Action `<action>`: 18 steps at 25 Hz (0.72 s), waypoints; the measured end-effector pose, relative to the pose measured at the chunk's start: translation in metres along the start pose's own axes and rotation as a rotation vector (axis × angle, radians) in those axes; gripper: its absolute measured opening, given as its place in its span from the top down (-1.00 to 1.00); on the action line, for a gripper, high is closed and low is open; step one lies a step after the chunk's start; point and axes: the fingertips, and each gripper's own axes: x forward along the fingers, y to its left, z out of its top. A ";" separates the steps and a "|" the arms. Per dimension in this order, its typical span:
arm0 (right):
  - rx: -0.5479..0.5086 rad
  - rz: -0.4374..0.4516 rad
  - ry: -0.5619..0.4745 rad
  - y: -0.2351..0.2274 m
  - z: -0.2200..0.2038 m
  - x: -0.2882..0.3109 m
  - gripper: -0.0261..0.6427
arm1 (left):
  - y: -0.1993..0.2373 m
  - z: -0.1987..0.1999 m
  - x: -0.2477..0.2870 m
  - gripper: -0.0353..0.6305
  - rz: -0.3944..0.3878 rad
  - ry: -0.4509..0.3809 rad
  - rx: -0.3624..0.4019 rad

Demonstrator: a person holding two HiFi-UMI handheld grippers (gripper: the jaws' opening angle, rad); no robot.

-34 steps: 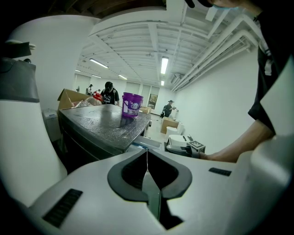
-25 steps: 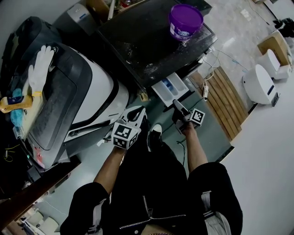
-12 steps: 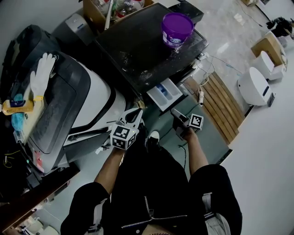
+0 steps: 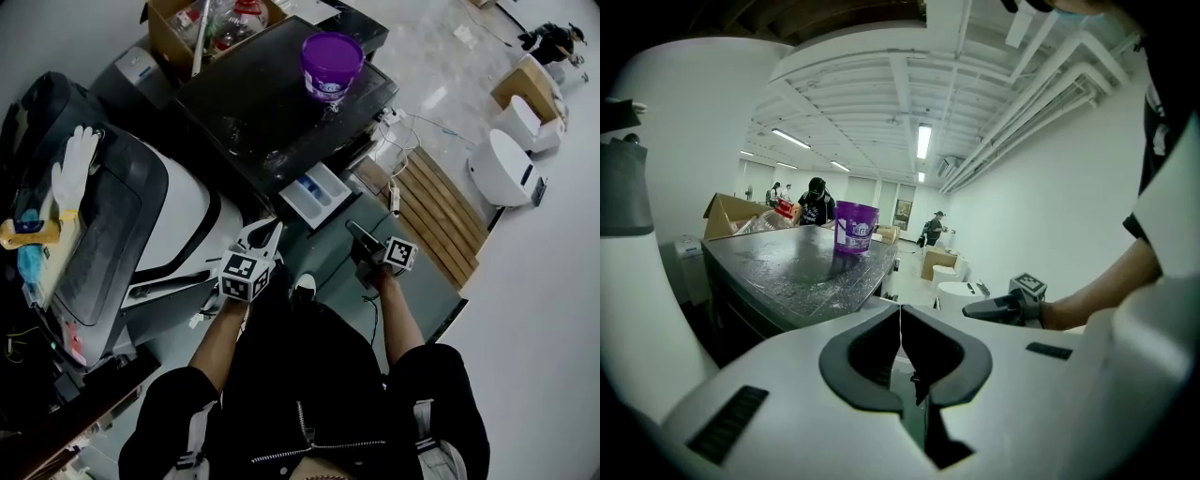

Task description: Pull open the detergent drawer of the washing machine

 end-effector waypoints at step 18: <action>-0.862 -0.375 -0.088 0.114 0.051 -0.003 0.90 | -0.013 0.042 0.009 0.83 -0.022 -0.090 0.028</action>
